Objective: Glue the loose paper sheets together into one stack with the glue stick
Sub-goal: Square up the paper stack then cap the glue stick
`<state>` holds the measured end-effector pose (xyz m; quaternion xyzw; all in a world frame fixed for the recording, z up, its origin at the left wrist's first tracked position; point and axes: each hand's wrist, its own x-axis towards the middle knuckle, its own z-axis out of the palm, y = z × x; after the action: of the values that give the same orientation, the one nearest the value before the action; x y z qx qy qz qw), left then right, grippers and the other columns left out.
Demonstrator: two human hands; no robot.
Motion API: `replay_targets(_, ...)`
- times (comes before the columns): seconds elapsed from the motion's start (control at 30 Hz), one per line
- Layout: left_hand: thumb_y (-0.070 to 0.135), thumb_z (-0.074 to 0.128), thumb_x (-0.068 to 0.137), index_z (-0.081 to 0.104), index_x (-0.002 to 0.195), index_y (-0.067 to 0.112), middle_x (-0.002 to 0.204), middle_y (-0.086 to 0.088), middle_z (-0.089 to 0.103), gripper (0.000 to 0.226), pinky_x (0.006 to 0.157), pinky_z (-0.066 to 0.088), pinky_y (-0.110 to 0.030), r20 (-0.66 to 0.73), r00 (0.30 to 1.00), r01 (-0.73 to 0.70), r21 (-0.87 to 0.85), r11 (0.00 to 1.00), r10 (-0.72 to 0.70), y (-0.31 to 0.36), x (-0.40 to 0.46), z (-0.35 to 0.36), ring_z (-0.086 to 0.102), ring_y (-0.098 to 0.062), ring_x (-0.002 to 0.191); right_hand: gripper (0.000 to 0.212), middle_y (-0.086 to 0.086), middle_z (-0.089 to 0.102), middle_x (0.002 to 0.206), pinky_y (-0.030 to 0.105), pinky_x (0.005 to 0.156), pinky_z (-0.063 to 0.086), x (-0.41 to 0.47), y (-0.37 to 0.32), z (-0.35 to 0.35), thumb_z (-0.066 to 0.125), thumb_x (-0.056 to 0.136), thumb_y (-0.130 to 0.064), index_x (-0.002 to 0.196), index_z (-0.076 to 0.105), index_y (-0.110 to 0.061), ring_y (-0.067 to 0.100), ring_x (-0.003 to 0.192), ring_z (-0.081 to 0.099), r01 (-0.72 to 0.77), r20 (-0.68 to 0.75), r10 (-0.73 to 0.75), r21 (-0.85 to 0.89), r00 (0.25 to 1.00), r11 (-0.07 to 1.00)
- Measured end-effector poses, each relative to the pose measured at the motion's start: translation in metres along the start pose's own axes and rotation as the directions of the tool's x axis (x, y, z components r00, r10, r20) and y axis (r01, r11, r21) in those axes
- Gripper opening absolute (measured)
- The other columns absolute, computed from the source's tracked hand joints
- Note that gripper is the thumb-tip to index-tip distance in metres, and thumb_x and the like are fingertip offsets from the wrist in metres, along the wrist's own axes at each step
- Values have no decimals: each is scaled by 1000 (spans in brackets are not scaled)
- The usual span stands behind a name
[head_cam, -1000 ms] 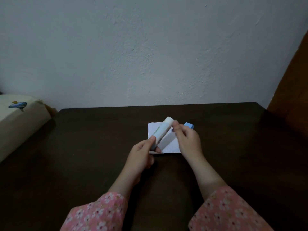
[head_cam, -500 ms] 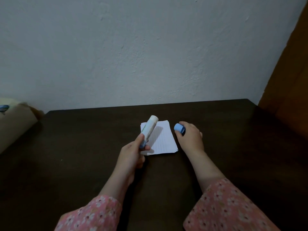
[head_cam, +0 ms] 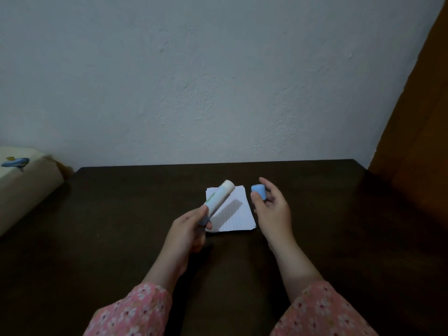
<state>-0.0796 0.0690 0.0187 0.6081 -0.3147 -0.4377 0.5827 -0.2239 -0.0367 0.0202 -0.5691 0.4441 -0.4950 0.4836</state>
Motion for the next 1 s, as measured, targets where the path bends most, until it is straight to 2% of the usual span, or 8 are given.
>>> replay_targets(0.13, 32, 53, 90, 59, 78, 14, 62, 1, 46, 23, 49, 12, -28, 42, 999, -8, -62, 998, 10, 1, -5, -2, 28, -12, 48, 30, -12, 63, 104, 18, 79, 52, -31, -3, -2, 67, 88, -21, 115, 57, -29, -4, 93, 61, -67, -50, 81, 246, 995, 967)
replay_targets(0.23, 33, 58, 84, 64, 82, 14, 62, -1, 46, 19, 47, 17, -24, 66, 998, 22, -37, 999, -19, -1, -12, -4, 31, -11, 49, 28, -11, 66, 99, 23, 82, 53, -42, 2, -4, 68, 86, -27, 111, 56, -26, 0, 90, 63, -165, -75, 203, 349, 976, 923)
replay_targets(0.37, 31, 60, 82, 66, 88, 13, 60, -1, 47, 19, 45, 19, -21, 50, 997, 55, -11, 998, -55, -7, -22, -5, 34, -9, 47, 28, -5, 70, 99, 26, 72, 50, -40, 2, 3, 66, 87, -33, 111, 59, -20, 8, 90, 66, -201, 2, 215, 359, 977, 911)
replay_targets(0.43, 31, 58, 86, 66, 82, 16, 60, -1, 48, 17, 44, 18, -21, 47, 999, 26, -3, 1000, -26, -8, -24, -7, 34, -9, 45, 29, -4, 71, 99, 25, 70, 49, -39, 1, 7, 67, 87, -32, 112, 60, -18, 8, 88, 67, -183, 30, 185, 360, 982, 915)
replay_targets(0.53, 29, 55, 88, 63, 71, 18, 60, 0, 48, 22, 44, 16, -21, 68, 998, -20, 29, 999, 18, -6, -24, -11, 32, -10, 45, 23, -7, 71, 94, 19, 67, 51, -41, 0, 11, 69, 86, -28, 106, 59, -20, 3, 83, 68, -150, 80, 131, 323, 988, 935)
replay_targets(0.63, 28, 53, 90, 63, 77, 16, 62, -2, 49, 20, 42, 19, -20, 86, 996, -28, 66, 997, 22, -5, -23, -12, 33, -10, 45, 20, -4, 71, 96, 9, 61, 49, -40, 4, 16, 69, 85, -23, 101, 57, -20, -1, 81, 67, -116, 127, 82, 290, 988, 950)
replay_targets(0.83, 44, 54, 91, 67, 87, 15, 56, 3, 40, 32, 44, 20, -21, 38, 999, 2, 77, 997, -5, -1, -19, -12, 29, -9, 46, 14, -13, 66, 99, 19, 80, 48, -36, 8, 18, 58, 93, -30, 103, 63, -40, 4, 91, 62, 43, 270, -69, 100, 960, 994)
replay_targets(1.0, 42, 56, 91, 64, 82, 15, 55, 3, 38, 30, 45, 20, -22, 21, 999, 43, 59, 997, -45, -1, -15, -17, 29, -10, 46, 16, -15, 64, 96, 9, 73, 44, -36, 14, 12, 47, 98, -31, 99, 61, -38, -3, 87, 60, 116, 346, -94, -44, 934, 992)
